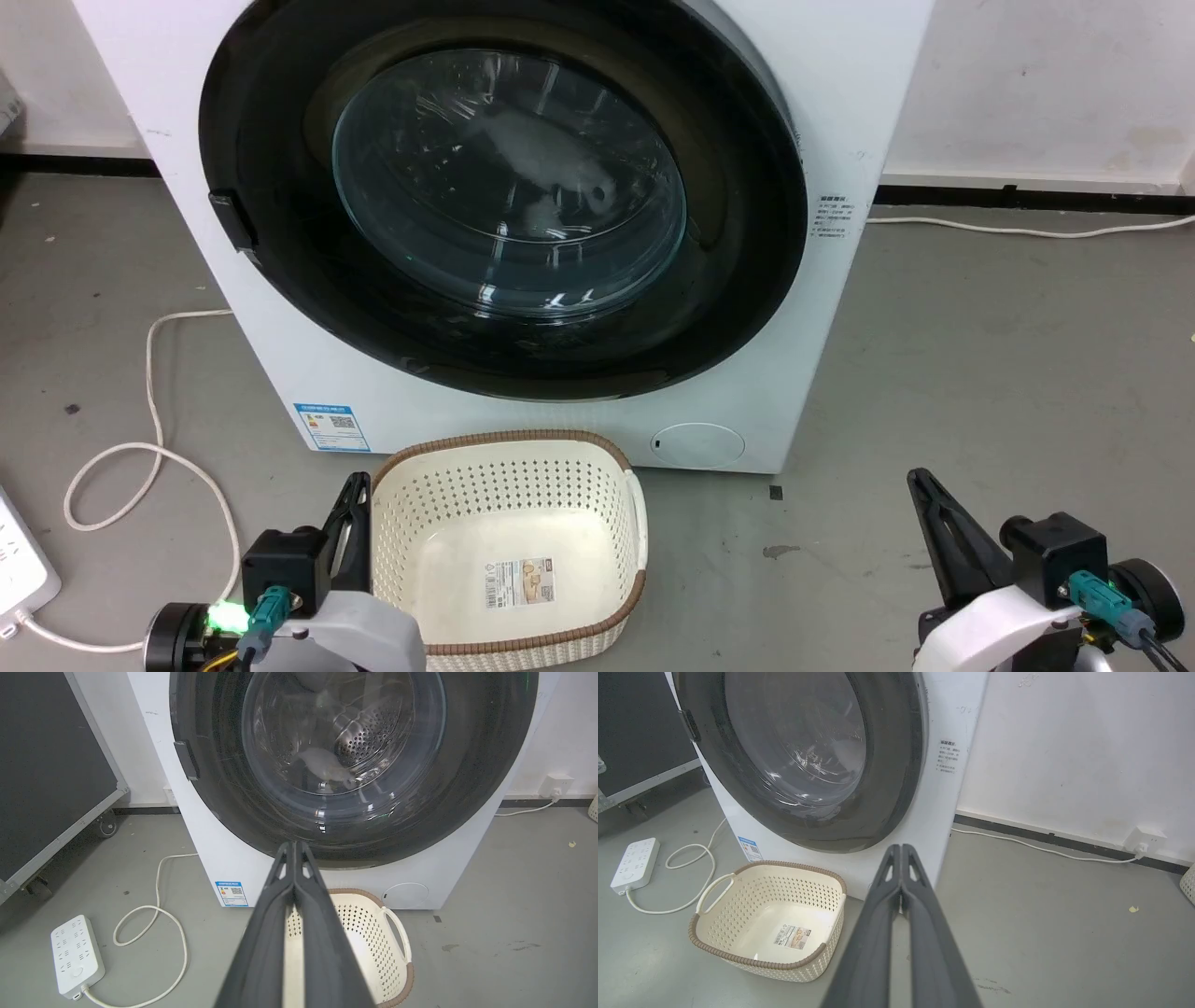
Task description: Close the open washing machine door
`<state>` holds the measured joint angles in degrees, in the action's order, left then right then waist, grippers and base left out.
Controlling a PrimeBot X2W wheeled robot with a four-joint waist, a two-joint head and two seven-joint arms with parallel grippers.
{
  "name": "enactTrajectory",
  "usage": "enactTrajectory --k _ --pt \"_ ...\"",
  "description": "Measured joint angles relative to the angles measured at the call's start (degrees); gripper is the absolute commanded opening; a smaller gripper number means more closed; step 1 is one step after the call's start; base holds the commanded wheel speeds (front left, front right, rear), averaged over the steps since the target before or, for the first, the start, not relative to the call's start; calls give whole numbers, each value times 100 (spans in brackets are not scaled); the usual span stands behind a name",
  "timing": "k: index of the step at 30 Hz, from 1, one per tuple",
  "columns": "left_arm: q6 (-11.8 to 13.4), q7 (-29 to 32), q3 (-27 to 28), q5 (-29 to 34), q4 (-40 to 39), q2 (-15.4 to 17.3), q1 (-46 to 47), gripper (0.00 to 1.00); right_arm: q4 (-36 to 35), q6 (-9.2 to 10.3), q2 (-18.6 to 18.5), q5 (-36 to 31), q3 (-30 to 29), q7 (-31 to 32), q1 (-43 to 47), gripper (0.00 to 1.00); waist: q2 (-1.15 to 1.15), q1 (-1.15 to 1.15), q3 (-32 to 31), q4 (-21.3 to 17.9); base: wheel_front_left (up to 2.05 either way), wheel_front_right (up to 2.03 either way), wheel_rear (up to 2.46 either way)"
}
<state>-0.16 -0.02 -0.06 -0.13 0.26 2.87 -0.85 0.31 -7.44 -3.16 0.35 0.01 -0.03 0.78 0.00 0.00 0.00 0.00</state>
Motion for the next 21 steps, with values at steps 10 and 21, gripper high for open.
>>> enactTrajectory --k 10,21 --pt "0 0 1 1 0 0 0 0 -1 0 0 0 0 0 0 0 0 0 0 0 0 0 0" --pt "0 0 2 1 0 0 0 0 -1 0 0 0 1 0 0 0 0 0 0 0 0 0 0"
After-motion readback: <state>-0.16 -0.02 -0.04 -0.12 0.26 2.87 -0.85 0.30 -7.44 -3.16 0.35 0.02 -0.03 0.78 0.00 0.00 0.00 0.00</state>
